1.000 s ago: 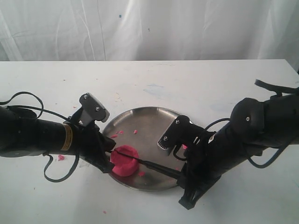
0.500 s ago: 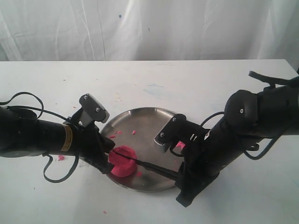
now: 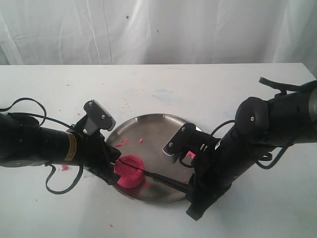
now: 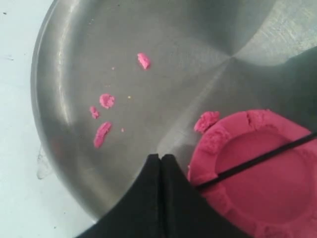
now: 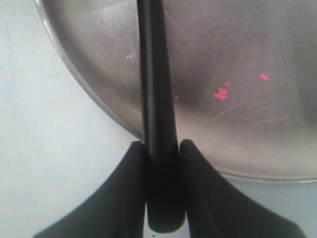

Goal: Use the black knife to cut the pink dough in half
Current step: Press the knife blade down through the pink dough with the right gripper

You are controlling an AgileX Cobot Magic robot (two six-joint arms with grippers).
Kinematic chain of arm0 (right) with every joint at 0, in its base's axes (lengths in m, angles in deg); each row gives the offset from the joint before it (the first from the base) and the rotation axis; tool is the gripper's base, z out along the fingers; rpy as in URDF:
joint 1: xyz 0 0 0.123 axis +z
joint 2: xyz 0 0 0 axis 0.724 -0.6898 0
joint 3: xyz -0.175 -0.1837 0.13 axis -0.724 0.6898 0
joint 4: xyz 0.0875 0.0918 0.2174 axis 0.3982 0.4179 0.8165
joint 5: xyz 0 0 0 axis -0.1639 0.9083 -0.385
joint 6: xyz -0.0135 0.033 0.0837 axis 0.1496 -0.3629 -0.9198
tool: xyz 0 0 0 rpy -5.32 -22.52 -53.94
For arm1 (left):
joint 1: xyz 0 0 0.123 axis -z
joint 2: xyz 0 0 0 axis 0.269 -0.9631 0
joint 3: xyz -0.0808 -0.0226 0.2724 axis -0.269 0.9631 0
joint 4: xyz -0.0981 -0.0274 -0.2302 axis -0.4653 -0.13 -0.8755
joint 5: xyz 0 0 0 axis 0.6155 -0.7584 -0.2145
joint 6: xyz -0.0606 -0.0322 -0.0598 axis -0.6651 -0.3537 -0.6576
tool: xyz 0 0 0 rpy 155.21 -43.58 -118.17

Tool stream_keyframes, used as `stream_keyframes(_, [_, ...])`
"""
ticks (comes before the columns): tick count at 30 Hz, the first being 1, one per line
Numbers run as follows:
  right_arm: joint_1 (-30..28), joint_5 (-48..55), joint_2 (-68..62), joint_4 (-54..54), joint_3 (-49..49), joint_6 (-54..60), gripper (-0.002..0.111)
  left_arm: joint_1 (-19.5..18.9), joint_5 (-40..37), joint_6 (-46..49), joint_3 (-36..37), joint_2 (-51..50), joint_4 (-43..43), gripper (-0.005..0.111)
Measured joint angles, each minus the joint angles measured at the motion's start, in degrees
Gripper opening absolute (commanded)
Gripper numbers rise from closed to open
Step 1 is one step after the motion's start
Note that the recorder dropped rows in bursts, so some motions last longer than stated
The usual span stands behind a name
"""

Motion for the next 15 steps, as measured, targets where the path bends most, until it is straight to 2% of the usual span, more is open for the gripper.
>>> stream_keyframes(9, [0.0, 0.2, 0.0, -0.3, -0.2, -1.2, 0.0, 0.0, -0.1, 0.0, 0.0, 0.0, 0.0, 0.0])
stream_keyframes(15, [0.0, 5.1, -1.0, -1.2, -2.9, -5.3, 0.0, 0.0, -0.2, 0.0, 0.0, 0.0, 0.0, 0.0])
